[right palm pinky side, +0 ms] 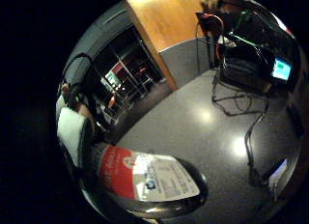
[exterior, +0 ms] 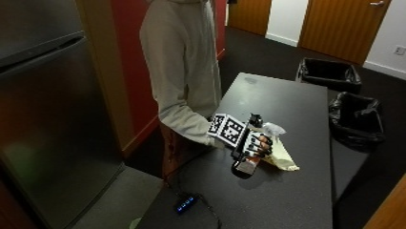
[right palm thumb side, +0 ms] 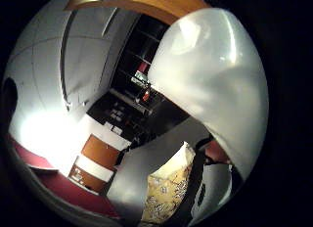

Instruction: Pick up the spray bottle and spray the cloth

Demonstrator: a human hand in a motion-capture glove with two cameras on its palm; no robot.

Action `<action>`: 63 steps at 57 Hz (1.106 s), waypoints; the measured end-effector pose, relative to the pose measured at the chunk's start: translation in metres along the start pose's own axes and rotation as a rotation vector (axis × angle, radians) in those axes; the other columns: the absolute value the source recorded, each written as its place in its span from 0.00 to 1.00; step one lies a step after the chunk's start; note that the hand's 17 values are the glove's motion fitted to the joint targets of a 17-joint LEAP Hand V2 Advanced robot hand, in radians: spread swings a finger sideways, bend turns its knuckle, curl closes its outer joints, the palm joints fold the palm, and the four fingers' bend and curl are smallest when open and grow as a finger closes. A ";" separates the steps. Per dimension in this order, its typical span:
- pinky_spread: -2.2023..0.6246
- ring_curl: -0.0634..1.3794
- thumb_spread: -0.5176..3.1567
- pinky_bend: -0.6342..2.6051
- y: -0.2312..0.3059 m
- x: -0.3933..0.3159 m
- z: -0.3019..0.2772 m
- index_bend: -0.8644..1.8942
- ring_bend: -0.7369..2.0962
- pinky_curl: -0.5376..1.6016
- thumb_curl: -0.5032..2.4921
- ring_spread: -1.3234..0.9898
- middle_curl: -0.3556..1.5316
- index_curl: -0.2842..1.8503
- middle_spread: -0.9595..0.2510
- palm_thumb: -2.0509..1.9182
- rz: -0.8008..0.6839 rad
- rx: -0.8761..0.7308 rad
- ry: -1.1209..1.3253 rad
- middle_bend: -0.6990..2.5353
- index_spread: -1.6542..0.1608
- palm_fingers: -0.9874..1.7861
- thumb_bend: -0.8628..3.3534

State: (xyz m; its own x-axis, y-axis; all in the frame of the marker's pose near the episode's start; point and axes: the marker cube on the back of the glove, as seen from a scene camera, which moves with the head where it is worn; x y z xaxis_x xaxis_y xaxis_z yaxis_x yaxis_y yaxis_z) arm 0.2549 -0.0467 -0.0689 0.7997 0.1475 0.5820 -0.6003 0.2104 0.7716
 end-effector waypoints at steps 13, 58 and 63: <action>0.69 0.35 0.20 0.34 -0.012 -0.053 -0.017 0.37 0.49 0.44 0.41 0.48 0.46 0.34 0.63 0.78 -0.210 -0.290 0.108 0.36 0.78 0.82 0.20; 0.68 0.35 0.20 0.34 0.004 -0.236 -0.006 0.37 0.49 0.43 0.42 0.48 0.46 0.35 0.62 0.78 -0.897 -1.023 0.839 0.36 0.78 0.82 0.20; 0.68 0.35 0.20 0.34 0.016 -0.245 -0.001 0.37 0.49 0.43 0.42 0.48 0.46 0.35 0.62 0.77 -0.949 -1.045 0.935 0.36 0.78 0.82 0.20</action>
State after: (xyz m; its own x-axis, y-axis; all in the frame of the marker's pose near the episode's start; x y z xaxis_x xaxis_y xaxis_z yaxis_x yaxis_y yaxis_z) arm 0.0499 -0.0780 -0.1995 0.8092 0.0019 -0.5875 0.0153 0.9996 0.0243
